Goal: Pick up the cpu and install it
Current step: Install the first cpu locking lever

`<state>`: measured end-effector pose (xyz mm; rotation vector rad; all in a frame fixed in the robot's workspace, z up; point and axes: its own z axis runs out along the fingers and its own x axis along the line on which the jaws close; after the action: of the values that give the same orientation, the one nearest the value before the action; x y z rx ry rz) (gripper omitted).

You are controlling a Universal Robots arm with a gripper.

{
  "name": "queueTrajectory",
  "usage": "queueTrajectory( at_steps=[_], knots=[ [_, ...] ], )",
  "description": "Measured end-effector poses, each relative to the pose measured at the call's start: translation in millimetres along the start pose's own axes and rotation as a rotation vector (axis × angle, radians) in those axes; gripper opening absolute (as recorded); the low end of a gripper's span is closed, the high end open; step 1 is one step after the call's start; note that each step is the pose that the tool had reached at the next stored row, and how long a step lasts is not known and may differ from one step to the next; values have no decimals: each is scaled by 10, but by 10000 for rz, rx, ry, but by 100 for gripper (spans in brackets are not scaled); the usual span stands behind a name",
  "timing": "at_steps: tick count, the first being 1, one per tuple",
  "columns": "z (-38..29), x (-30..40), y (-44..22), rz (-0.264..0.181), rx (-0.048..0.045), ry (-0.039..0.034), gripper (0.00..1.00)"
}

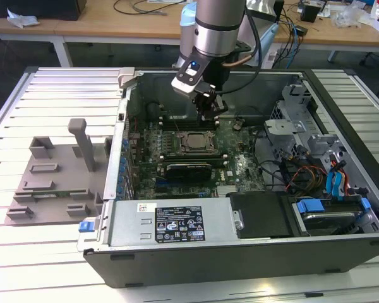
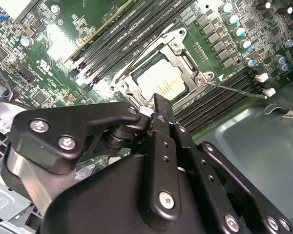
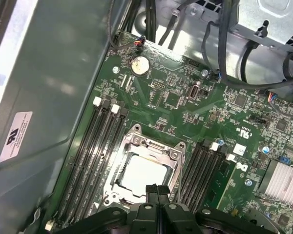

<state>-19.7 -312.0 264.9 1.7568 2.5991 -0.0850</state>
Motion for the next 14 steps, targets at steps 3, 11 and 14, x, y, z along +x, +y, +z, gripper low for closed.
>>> queueTrajectory(
  at_steps=[3,11,14],
  knots=[
    [0,0,0,-397,-13,-17,11],
    [0,0,1,-1076,-35,-47,11],
    [0,0,1,-1316,-44,-57,11]
  ],
)
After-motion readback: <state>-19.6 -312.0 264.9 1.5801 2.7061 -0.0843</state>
